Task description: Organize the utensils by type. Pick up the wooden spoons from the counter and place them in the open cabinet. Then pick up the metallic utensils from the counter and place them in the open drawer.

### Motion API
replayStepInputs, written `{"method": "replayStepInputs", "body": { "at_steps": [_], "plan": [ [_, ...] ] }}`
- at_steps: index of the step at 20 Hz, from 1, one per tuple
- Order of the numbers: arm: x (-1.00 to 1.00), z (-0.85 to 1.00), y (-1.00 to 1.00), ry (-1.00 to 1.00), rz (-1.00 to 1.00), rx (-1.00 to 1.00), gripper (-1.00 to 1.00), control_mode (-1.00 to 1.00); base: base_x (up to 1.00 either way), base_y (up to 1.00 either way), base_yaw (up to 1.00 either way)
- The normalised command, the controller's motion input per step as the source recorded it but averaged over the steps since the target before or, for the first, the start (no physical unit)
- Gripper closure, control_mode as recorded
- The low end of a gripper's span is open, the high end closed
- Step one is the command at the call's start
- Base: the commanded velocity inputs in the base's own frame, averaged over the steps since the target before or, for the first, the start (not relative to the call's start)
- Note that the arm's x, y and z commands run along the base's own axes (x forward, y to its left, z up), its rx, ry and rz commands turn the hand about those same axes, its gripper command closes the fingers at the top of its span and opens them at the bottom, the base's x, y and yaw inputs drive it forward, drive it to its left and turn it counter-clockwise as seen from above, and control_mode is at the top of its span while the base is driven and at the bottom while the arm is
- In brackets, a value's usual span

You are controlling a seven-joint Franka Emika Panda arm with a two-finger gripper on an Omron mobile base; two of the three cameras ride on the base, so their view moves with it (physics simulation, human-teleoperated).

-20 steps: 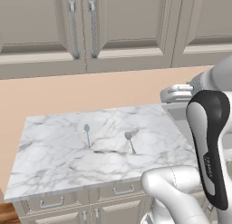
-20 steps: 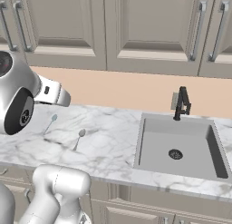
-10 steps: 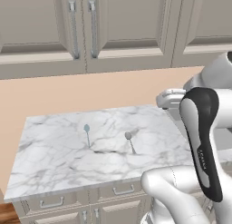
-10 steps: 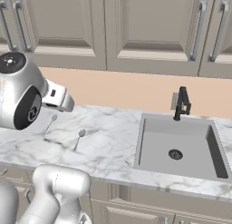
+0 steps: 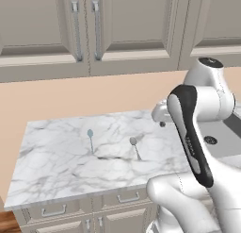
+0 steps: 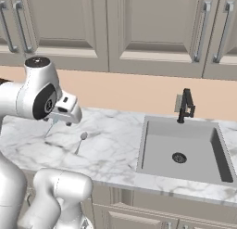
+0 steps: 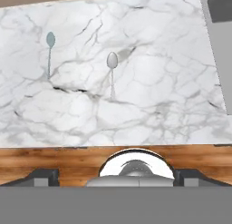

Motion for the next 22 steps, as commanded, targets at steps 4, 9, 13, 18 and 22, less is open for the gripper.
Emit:
{"method": "replayStepInputs", "body": {
  "at_steps": [4, 9, 13, 18, 22],
  "plan": [
    [0.27, -0.50, 0.23, 0.12, 0.00, -0.13, -1.00, -1.00, 0.00, 0.00, 0.00],
    [0.05, -0.61, 0.26, 0.00, 0.00, -0.08, -1.00, -1.00, 0.00, 0.00, 0.00],
    [0.14, -0.55, 0.05, 0.00, 0.00, 0.00, -1.00, -1.00, 0.00, 0.00, 0.00],
    [0.37, -0.52, 0.00, 0.00, 0.01, 0.00, -1.00, -1.00, 0.00, 0.00, 0.00],
    [0.23, -0.71, 0.09, 0.00, 0.00, 0.00, -1.00, -1.00, 0.00, 0.00, 0.00]
  ]
}}
